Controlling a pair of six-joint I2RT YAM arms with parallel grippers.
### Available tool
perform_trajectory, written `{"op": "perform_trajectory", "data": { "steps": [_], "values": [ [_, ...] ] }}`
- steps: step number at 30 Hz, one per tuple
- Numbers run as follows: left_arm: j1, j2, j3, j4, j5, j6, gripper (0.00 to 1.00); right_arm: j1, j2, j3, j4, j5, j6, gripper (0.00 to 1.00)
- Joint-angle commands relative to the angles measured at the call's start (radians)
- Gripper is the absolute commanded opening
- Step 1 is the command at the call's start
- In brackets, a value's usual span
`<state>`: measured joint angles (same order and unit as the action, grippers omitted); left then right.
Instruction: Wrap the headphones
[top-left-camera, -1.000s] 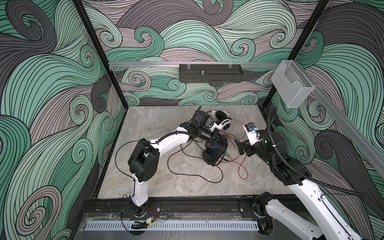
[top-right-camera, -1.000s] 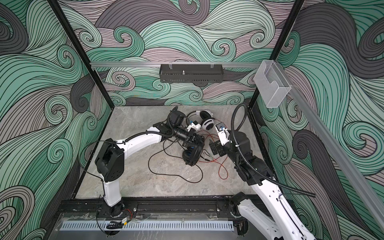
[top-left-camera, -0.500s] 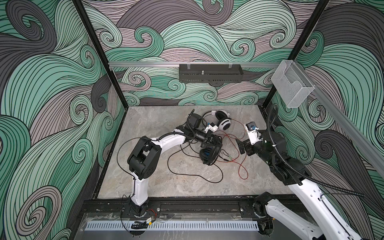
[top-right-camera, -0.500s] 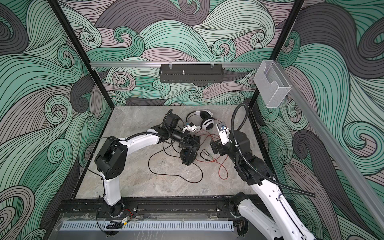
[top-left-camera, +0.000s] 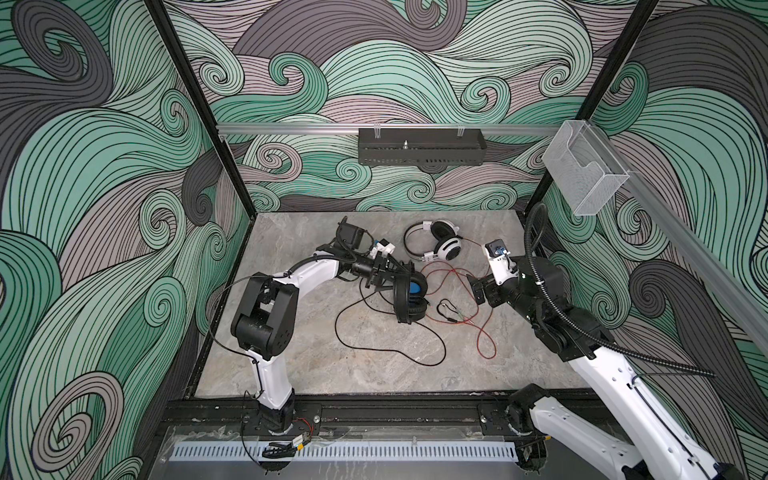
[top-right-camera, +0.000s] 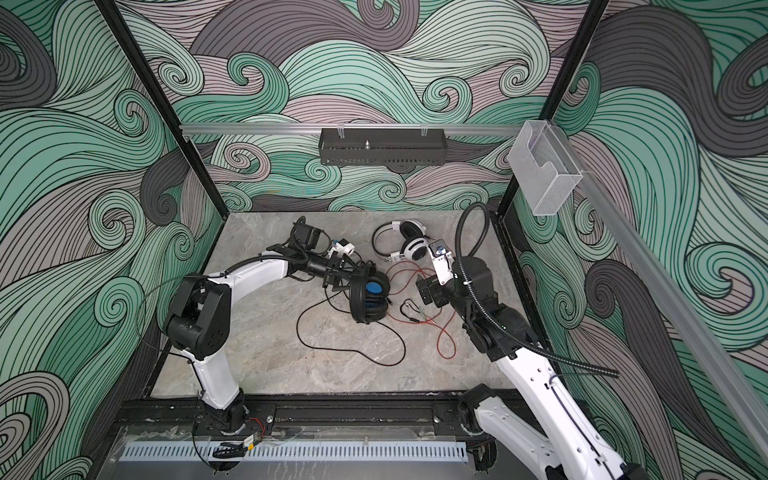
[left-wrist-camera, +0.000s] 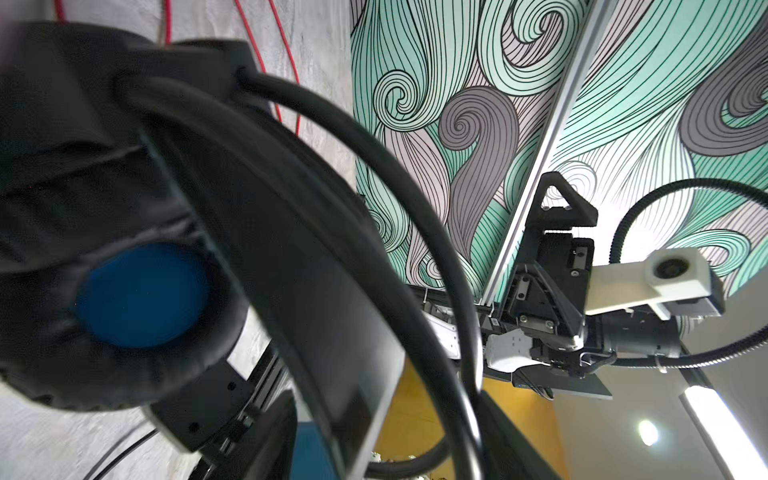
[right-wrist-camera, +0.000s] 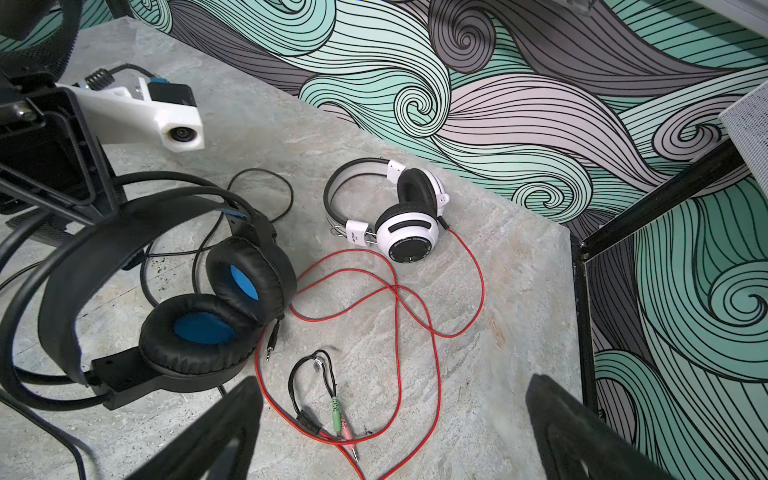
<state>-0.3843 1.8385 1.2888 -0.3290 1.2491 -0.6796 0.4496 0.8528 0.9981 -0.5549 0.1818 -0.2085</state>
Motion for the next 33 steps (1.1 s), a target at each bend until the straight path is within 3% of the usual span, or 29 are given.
{"op": "perform_trajectory", "data": {
  "steps": [1,9,17,22,29,33],
  "values": [
    [0.042,0.017,-0.048,-0.181,-0.107,0.114,0.75,-0.003,0.003,0.032,0.038,-0.018,0.006,1.0],
    [0.166,0.033,-0.078,-0.319,-0.178,0.258,0.91,-0.004,0.001,0.035,0.039,-0.029,0.011,0.99],
    [0.285,0.054,-0.06,-0.476,-0.332,0.398,0.97,-0.003,0.004,0.034,0.044,-0.042,0.017,1.0],
    [0.297,0.054,0.003,-0.543,-0.447,0.42,0.99,-0.003,-0.002,0.033,0.039,-0.042,0.022,1.0],
    [0.297,-0.005,0.06,-0.604,-0.773,0.393,0.99,-0.003,-0.004,0.029,0.026,-0.055,0.038,1.0],
    [0.258,-0.082,0.002,-0.582,-0.824,0.357,0.98,-0.003,0.001,0.03,0.023,-0.052,0.046,1.0]
  ]
}}
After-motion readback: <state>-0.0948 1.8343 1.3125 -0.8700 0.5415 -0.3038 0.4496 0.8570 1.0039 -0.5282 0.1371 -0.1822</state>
